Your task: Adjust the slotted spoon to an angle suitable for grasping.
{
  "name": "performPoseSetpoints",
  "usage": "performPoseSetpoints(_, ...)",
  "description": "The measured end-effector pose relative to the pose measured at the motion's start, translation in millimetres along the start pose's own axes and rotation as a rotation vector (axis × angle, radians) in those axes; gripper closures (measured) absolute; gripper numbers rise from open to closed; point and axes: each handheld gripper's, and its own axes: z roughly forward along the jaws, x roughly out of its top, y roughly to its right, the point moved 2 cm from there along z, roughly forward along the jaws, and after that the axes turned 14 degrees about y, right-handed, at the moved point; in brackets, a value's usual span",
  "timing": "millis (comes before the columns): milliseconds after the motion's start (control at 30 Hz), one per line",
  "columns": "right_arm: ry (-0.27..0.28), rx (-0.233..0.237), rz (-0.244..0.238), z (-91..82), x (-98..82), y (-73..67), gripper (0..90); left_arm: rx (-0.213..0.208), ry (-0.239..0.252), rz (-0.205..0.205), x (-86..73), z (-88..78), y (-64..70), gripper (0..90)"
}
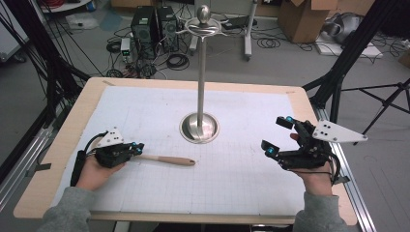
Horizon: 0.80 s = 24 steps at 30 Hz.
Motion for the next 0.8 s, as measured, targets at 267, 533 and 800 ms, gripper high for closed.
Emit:
performPoseSetpoints(267,0.000,0.003,-0.001,-0.6,-0.1,0.0,9.5,0.020,-0.039,0.009,-4.8,6.0,-2.0,89.6)
performPoseSetpoints(533,-0.010,0.004,0.004,1.1,-2.0,-1.0,9.5,0.051,-0.079,-0.006,-10.0,9.1,-5.7,89.6)
performPoseSetpoints(800,-0.024,0.013,-0.002,4.2,-4.6,-2.1,9.5,0.078,-0.103,-0.017,-16.3,10.6,-9.3,89.7)
